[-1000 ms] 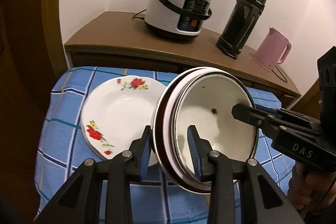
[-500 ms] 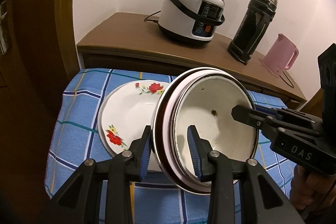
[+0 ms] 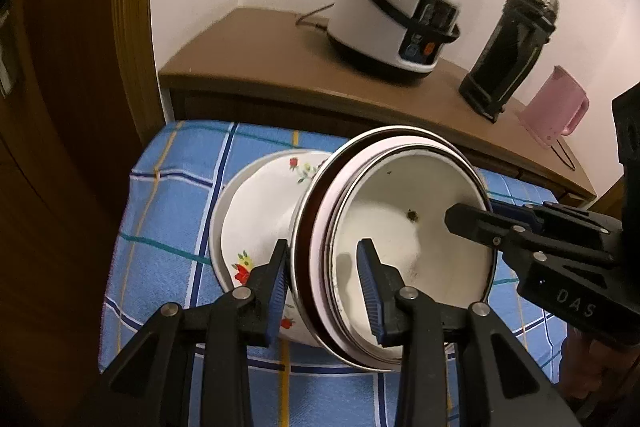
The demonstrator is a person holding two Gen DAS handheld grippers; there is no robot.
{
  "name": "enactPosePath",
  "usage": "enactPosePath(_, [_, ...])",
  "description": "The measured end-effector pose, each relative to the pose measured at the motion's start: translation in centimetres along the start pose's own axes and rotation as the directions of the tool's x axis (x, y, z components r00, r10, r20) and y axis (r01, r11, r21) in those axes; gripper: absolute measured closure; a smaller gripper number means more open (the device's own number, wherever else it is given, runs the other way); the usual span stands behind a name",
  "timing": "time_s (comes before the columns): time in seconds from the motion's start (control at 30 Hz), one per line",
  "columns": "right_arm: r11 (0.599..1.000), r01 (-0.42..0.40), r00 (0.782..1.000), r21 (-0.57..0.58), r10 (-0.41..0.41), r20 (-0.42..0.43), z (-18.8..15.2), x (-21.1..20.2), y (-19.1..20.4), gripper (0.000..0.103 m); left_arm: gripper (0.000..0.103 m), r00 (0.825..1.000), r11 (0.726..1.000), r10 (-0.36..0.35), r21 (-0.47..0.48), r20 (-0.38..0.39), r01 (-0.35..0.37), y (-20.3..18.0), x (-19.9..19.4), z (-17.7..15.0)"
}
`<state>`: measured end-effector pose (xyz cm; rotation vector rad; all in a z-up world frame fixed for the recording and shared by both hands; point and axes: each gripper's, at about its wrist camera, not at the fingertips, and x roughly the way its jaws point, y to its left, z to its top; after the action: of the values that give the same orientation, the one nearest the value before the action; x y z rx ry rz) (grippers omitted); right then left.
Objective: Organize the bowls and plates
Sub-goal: 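Lower the nested bowls onto the red-flower plate stack with both tools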
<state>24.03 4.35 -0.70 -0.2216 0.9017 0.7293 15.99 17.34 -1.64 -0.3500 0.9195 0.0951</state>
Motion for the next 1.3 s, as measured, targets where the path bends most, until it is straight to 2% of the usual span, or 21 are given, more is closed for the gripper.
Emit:
enactPosePath(0.33, [0.999,0.002,0.996,-0.036,-0.005,-0.084,1.2,2.7,0.5,0.082,0.067,0.998,1.0,0.019,-0.019,-0.057,-0.02,1.2,1.9,0.0])
enactPosePath(0.63, [0.999,-0.025,0.982,-0.038,0.017,-0.187,2.3,5.2,0.2,0.082,0.067,0.994,0.999,0.034,-0.007,-0.108,-0.035,1.7,3.2,0.0])
enactPosePath(0.83, [0.998,-0.026,0.975,-0.049,0.014,-0.22,3.4,6.2,0.2,0.082,0.067,0.991,1.0,0.029,0.0,-0.128,-0.03,2.0,3.7,0.4])
enactPosePath(1.0, [0.998,-0.018,0.973,-0.052,0.006,-0.232,4.1,7.3,0.0,0.081,0.066,0.99,0.999,-0.002,-0.034,-0.141,-0.003,2.7,4.5,1.1])
enactPosePath(1.3, [0.995,-0.023,0.964,-0.096,-0.004,-0.265,3.7,7.8,0.0,0.08,0.063,0.989,0.999,0.032,-0.002,-0.142,-0.032,2.1,5.9,1.5])
